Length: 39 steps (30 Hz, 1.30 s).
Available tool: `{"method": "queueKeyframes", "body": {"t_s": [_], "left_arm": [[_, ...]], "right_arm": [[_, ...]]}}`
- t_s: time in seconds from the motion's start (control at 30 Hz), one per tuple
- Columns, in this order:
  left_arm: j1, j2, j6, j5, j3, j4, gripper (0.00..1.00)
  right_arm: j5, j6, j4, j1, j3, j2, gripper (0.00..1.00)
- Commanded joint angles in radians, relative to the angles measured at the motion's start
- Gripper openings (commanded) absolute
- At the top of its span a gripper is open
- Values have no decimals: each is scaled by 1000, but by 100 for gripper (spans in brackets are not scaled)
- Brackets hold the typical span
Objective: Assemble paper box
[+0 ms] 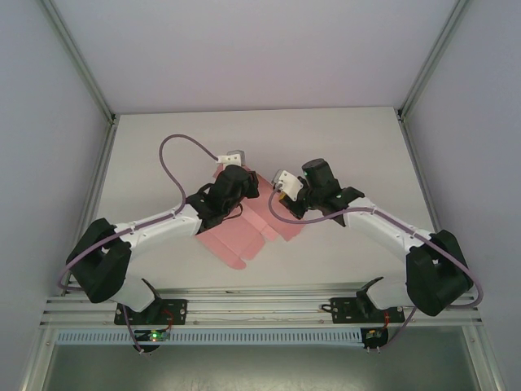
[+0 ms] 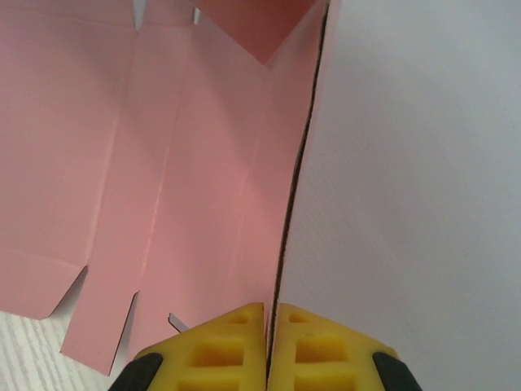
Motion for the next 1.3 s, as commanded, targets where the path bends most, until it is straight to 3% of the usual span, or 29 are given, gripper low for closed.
{"method": "queueKeyframes", "body": {"t_s": [0.0,0.1,0.17,0.27,0.33,0.37,0.4,0.57,0.67,0.73,0.83,0.93,1.1,1.27], "left_arm": [[-5,-20,-36,60,-19,65,13],[-6,-34,-18,43,-16,20,27],[-6,-60,9,42,-19,-24,46],[-6,-129,59,34,-39,-93,65],[-6,-200,98,39,-69,-127,81],[-5,-238,121,50,-83,-147,97],[-6,-283,148,58,-92,-181,100],[27,-466,240,41,-110,-401,100],[127,-541,294,83,-143,-465,100],[234,-556,313,200,-155,-492,100],[391,-541,303,495,-196,-433,100],[472,-487,305,677,-242,-318,100],[488,-373,322,691,-240,-249,99],[502,-289,357,713,-239,-161,89]], "right_arm": [[-207,-7,112,12,14,-54,0],[-209,2,113,-4,11,-60,0],[-113,20,117,-3,13,-60,0],[32,33,125,-3,13,-53,0],[80,22,133,-4,7,-46,0],[91,11,131,-4,5,-41,0],[98,3,129,-3,5,-38,0],[82,-22,104,-3,11,-33,0],[44,-56,97,-5,-1,-40,0],[16,-76,96,-5,-8,-42,0],[-31,-91,93,-10,-7,-40,0],[-53,-95,87,-13,1,-33,0],[-92,-79,78,-32,12,-20,0],[-141,-70,68,-51,17,-17,0]]}}
